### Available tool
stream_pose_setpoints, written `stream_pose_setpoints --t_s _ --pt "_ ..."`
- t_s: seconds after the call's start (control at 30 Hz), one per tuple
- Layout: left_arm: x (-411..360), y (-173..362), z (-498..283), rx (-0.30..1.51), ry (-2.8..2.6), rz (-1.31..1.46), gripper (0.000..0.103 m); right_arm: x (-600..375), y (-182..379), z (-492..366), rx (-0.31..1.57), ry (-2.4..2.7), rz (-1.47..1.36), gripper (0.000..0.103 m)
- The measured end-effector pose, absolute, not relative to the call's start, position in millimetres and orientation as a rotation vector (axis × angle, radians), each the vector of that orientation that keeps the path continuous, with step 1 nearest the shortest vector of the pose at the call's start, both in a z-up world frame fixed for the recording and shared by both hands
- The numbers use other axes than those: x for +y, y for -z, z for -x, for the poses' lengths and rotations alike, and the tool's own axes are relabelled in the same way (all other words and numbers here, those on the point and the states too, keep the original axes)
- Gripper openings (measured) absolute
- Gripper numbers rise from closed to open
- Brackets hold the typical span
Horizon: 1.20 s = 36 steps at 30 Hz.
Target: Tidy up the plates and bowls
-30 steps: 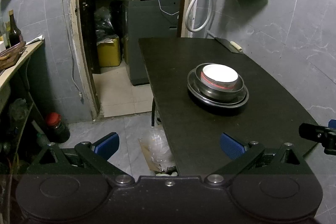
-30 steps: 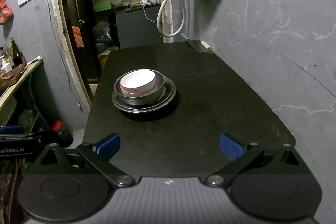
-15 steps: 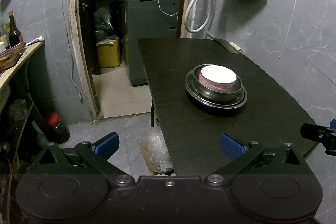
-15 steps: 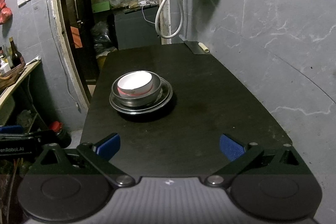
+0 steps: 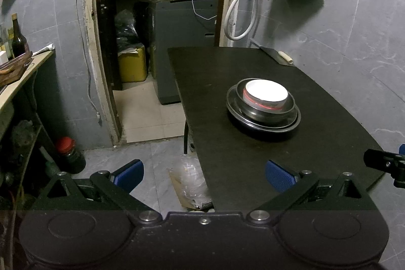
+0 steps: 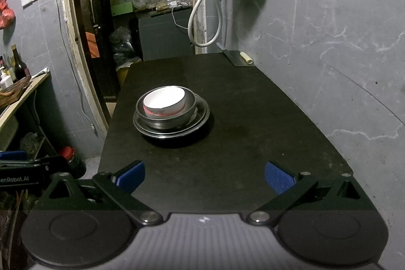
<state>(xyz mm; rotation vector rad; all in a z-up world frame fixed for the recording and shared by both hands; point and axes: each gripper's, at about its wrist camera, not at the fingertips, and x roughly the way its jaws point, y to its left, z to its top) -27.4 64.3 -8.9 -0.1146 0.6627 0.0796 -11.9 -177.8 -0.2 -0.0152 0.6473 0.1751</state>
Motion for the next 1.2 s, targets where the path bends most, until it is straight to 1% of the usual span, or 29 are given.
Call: stream_pose_setpoints --t_s 1.2 --pt "61.0 3.2 20.6 0.648 -0.066 0.064 0.102 -173.0 6.7 -5.2 0.671 -0.163 0.010 0.103"
